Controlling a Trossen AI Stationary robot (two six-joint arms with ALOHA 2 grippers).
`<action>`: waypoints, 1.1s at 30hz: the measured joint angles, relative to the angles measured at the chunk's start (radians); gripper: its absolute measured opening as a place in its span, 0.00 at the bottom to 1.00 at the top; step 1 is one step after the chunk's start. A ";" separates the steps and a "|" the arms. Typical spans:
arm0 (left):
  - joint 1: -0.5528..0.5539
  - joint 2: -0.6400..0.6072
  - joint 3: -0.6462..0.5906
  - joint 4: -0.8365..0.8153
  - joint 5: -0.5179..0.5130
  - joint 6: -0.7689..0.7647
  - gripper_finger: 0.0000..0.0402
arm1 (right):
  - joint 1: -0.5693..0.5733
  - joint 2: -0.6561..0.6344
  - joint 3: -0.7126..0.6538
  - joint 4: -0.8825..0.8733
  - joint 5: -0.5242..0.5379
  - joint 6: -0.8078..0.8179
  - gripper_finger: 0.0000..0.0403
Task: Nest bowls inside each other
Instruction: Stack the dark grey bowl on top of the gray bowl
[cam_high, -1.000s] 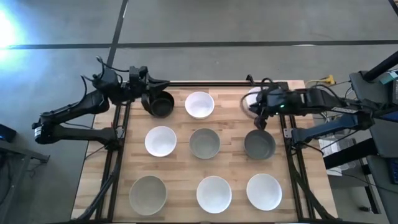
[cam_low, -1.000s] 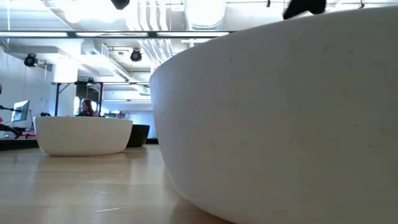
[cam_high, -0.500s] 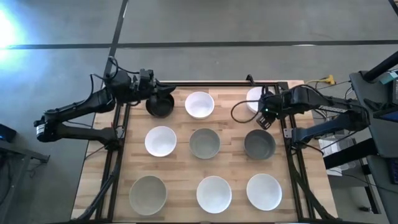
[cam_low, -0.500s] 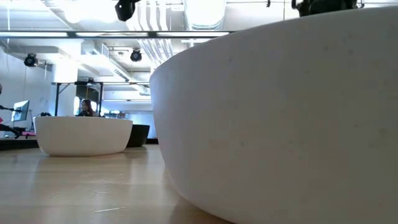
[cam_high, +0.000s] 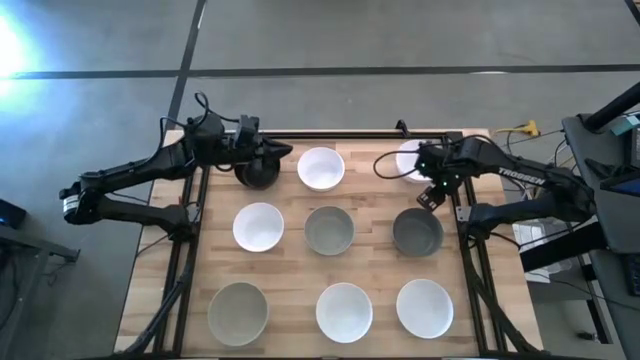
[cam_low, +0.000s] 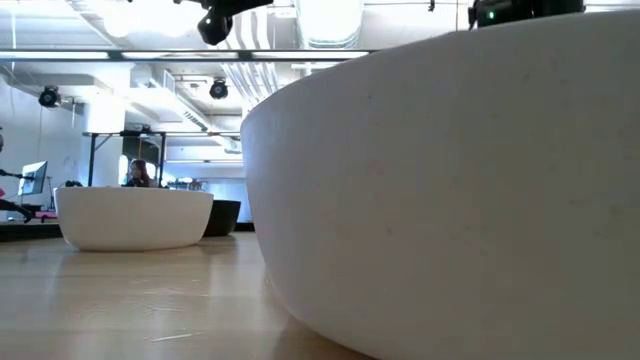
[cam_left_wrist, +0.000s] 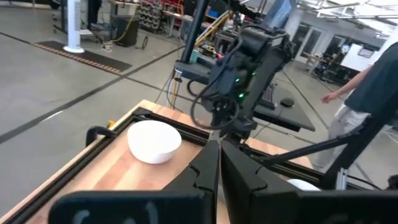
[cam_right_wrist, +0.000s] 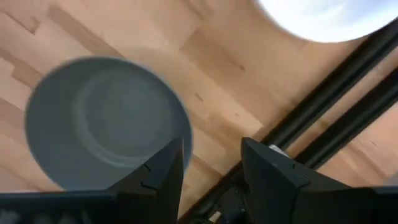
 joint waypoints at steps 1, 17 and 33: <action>0.000 0.000 0.000 0.000 0.006 0.000 0.00 | 0.000 0.000 -0.015 0.010 -0.009 -0.001 0.39; 0.000 -0.001 0.000 0.000 0.039 -0.004 0.00 | 0.000 0.000 -0.215 0.200 -0.083 0.020 0.32; 0.000 -0.001 0.000 0.000 0.041 -0.004 0.00 | 0.000 0.001 -0.338 0.325 -0.102 0.102 0.30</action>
